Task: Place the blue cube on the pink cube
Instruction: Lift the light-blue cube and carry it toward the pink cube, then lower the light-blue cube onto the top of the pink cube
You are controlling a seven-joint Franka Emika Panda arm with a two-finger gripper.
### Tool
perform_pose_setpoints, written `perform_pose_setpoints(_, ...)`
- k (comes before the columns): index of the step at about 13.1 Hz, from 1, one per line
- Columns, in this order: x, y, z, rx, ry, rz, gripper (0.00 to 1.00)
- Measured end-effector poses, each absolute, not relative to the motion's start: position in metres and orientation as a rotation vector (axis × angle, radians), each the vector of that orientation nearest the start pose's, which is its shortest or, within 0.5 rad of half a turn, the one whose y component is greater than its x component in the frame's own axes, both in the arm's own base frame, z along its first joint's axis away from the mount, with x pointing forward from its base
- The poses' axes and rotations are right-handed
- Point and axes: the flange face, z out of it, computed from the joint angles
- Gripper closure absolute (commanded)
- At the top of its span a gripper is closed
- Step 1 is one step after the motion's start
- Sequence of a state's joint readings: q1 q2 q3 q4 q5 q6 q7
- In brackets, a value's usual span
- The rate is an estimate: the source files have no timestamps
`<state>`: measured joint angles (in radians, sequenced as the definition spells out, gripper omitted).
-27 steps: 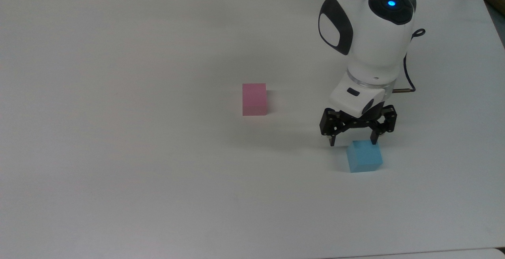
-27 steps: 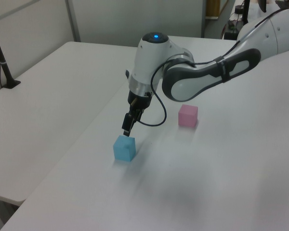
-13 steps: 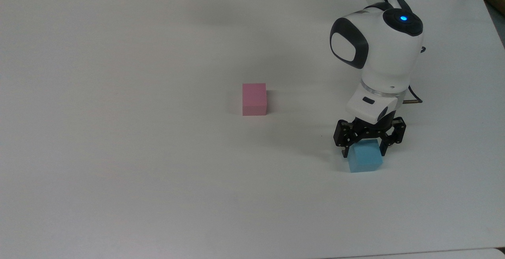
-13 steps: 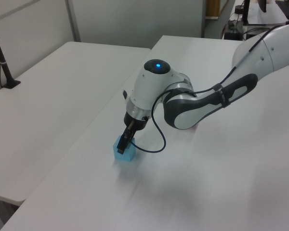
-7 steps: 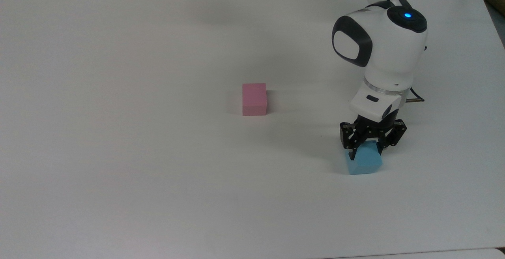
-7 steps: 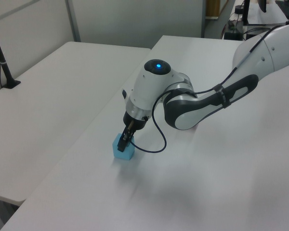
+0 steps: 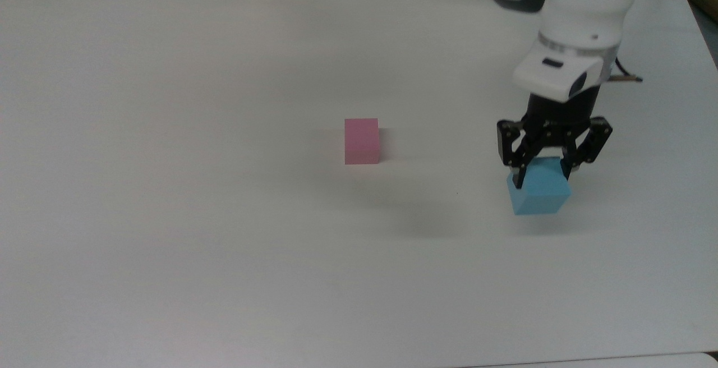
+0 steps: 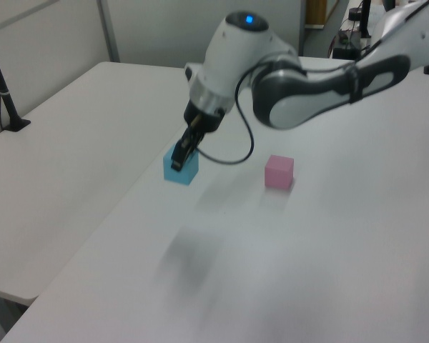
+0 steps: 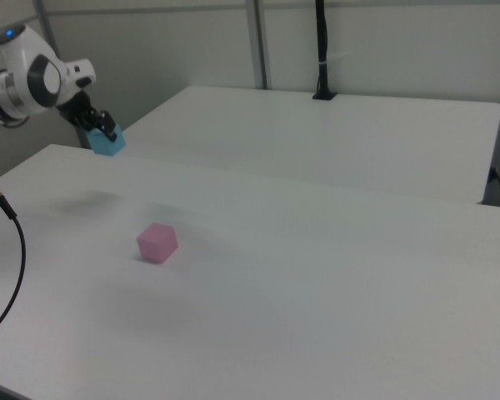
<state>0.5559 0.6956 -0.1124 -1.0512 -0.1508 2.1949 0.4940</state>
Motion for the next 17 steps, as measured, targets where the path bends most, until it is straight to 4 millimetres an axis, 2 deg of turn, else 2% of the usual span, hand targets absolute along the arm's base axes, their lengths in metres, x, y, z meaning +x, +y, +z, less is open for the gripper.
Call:
perform_pose_setpoints(1,0.691,0.353,0.501,-3.025,-0.065,-0.763,0.78)
perform_pose_setpoints(4,0.684,0.346,0.514,-3.023,-0.057,-0.762,0.78)
perform_pose_setpoints(6,0.679,0.34,0.533,-3.017,-0.044,-0.775,0.78)
perform_pose_setpoints(7,0.676,0.336,0.539,-3.026,-0.037,-0.76,0.78)
perform_pose_setpoints(9,0.661,0.323,0.534,-3.058,-0.029,-0.693,0.78)
perform_pose_setpoints(11,0.636,0.299,0.541,-3.076,-0.009,-0.64,0.78)
perform_pose_setpoints(14,0.599,0.239,0.567,-3.064,0.073,-0.628,0.78)
perform_pose_setpoints(17,0.571,0.192,0.561,-3.056,0.092,-0.633,0.78)
